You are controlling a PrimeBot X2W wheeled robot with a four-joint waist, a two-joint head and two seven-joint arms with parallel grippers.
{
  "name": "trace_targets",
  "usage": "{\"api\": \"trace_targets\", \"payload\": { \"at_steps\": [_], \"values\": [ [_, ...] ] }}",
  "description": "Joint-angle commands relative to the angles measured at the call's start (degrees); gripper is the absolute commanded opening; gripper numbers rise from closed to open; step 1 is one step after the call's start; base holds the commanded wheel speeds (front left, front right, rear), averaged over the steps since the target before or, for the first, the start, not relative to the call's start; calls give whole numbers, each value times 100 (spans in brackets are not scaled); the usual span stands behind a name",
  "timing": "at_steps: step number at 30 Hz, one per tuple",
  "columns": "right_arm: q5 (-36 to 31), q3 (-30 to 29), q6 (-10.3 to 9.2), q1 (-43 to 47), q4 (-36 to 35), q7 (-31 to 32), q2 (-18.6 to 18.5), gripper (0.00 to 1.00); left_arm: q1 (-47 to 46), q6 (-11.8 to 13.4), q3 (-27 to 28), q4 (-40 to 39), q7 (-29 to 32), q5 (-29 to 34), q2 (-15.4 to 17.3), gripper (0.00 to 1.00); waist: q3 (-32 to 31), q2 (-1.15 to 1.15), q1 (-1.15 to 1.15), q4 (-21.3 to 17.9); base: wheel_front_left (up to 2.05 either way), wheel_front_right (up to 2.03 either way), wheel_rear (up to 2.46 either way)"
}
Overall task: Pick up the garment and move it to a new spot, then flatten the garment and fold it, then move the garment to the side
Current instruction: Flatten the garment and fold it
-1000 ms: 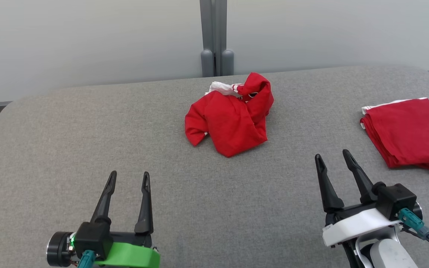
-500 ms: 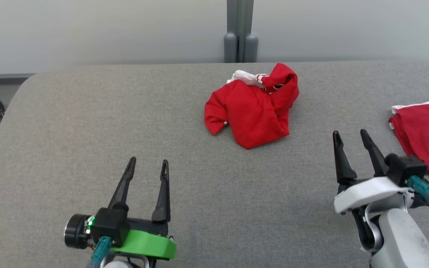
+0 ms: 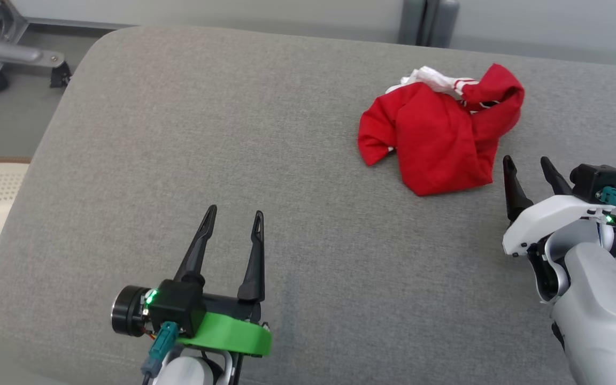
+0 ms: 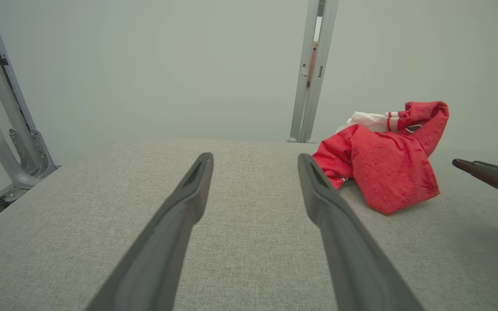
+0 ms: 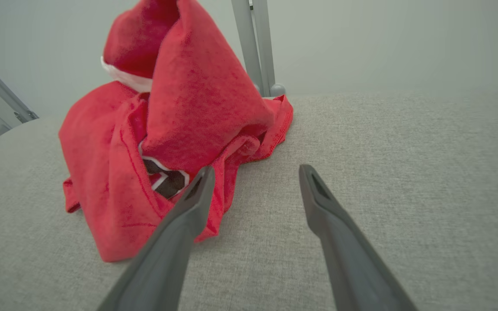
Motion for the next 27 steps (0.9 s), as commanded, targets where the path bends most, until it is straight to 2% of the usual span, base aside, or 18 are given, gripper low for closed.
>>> {"api": "trace_targets", "payload": {
  "at_steps": [1, 10, 12, 19, 27],
  "values": [
    [47, 54, 0, -122, 155, 2, -92, 100, -106, 45, -33, 4, 8, -36, 13, 100, 271, 0, 0, 378, 0, 0, 0],
    [412, 461, 0, -591, 1007, 128, -316, 100, -202, 111, -109, 19, 8, -74, 13, 100, 391, 0, 0, 577, 0, 0, 0],
    [406, 582, -1, -678, 1171, 120, -421, 0, -230, 112, -127, 31, 7, -82, 13, 100, 403, 0, 0, 579, 0, 0, 0],
    [553, 808, -1, -789, 1357, -180, -410, 0, -140, 124, -64, 119, 7, -85, 13, 100, 185, 0, 0, 372, 0, 0, 0],
    [548, 878, -1, -728, 723, -359, -578, 0, 90, 61, 94, 192, 7, -120, 13, 100, -386, 0, 0, -99, 0, 0, 0]
  ]
}}
